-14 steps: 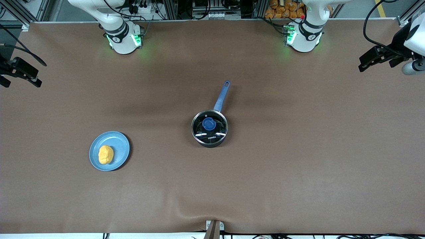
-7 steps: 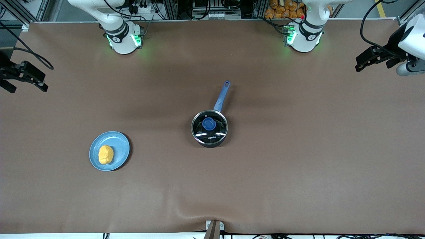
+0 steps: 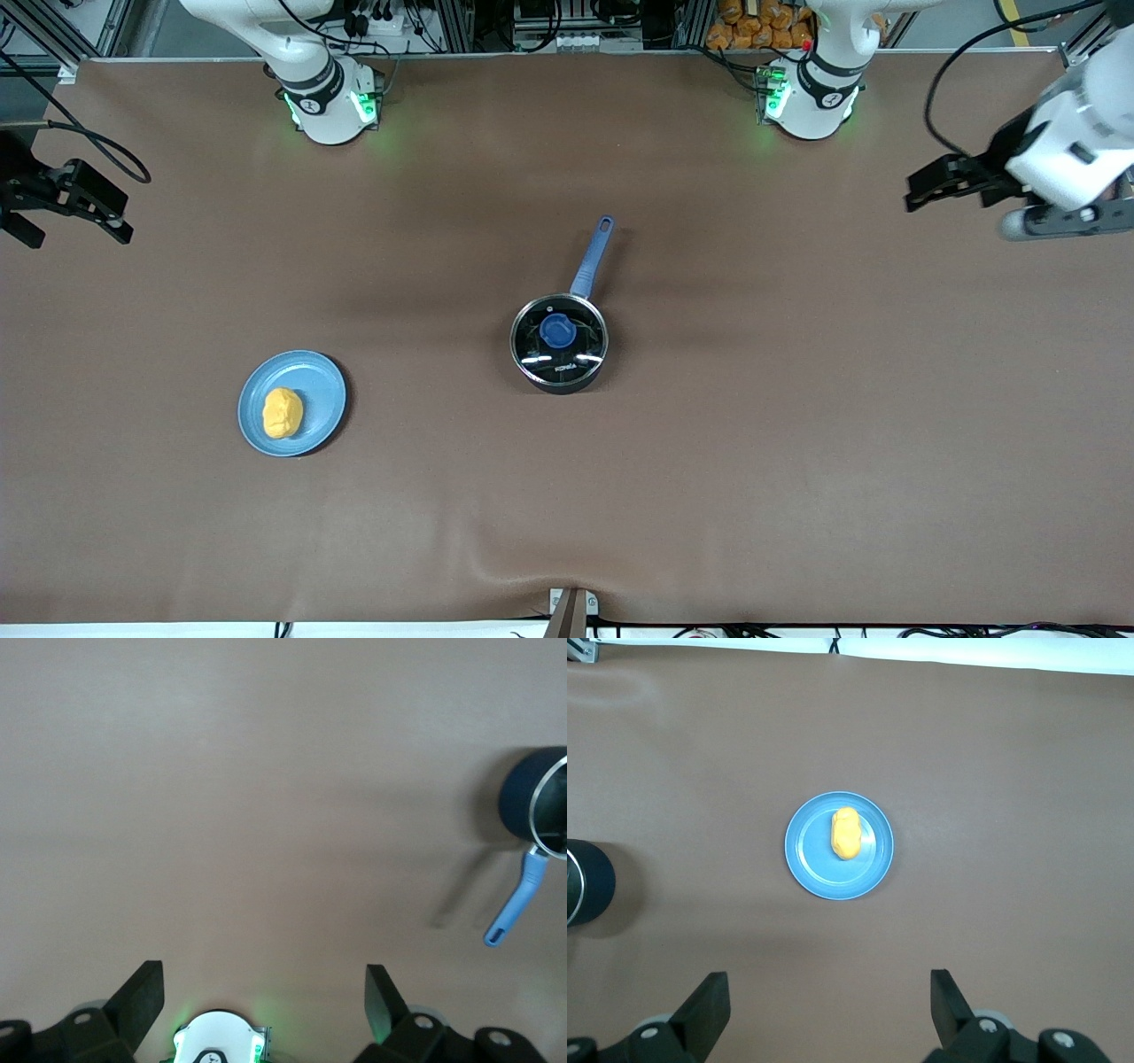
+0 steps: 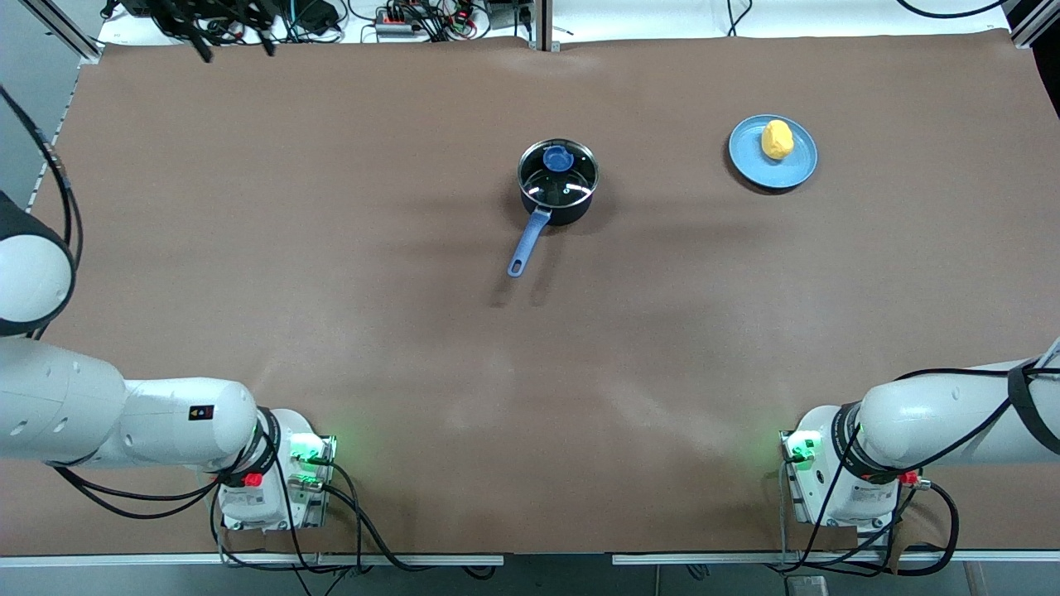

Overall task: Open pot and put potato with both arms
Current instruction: 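Move the left gripper toward the glass lid on the black pot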

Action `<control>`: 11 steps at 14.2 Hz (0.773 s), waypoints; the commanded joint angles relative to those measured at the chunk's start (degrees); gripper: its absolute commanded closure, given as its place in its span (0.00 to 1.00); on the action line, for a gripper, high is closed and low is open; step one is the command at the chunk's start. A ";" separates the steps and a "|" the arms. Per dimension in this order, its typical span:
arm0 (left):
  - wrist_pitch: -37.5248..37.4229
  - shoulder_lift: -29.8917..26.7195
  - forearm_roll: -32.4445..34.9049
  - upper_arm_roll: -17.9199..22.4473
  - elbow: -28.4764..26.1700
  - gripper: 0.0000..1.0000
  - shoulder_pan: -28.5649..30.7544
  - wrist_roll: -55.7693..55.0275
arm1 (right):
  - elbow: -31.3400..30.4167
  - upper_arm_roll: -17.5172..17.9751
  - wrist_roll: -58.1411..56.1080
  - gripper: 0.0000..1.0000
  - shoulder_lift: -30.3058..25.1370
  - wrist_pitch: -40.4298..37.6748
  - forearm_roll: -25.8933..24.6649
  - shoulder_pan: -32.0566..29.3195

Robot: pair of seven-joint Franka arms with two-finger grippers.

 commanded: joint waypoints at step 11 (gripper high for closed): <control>13.63 22.86 0.19 0.94 14.45 0.00 -23.28 -47.37 | 0.29 0.10 -0.65 0.00 0.37 0.78 -1.31 -0.55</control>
